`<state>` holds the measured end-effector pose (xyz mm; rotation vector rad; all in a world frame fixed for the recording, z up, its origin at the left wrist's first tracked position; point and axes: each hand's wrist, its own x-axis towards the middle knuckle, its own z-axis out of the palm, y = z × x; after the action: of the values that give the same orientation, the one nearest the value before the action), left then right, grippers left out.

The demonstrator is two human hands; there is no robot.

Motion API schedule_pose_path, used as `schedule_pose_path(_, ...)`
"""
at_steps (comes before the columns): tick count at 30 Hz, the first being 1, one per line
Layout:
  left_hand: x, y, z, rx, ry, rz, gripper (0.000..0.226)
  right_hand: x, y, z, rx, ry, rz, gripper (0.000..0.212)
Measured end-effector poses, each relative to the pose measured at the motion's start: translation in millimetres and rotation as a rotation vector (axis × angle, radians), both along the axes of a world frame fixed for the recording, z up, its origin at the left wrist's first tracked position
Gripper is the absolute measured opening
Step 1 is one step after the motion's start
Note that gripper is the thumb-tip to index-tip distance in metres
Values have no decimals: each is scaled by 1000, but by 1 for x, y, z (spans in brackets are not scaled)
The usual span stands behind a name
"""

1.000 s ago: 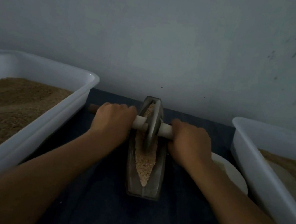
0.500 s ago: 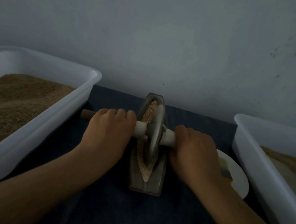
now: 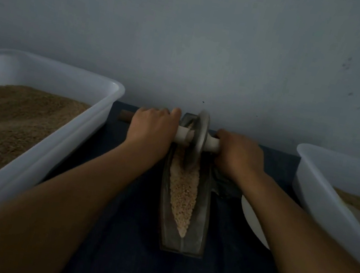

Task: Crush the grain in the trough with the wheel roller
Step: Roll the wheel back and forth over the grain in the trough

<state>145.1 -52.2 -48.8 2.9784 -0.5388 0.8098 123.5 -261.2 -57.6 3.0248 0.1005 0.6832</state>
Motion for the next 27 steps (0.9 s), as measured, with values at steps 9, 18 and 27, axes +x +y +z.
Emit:
schedule_pose_path(9, -34, 14, -2, 74, 107, 30, 25, -57, 16, -1, -149, -159, 50, 19)
schedule_pose_path(18, -93, 24, -2, 62, -8, -36, 31, -125, 21, -4, -122, -138, 94, 23)
schedule_pose_path(27, -64, 23, -12, 15, 47, -64, 34, -83, 19, -5, -117, -170, 62, 20)
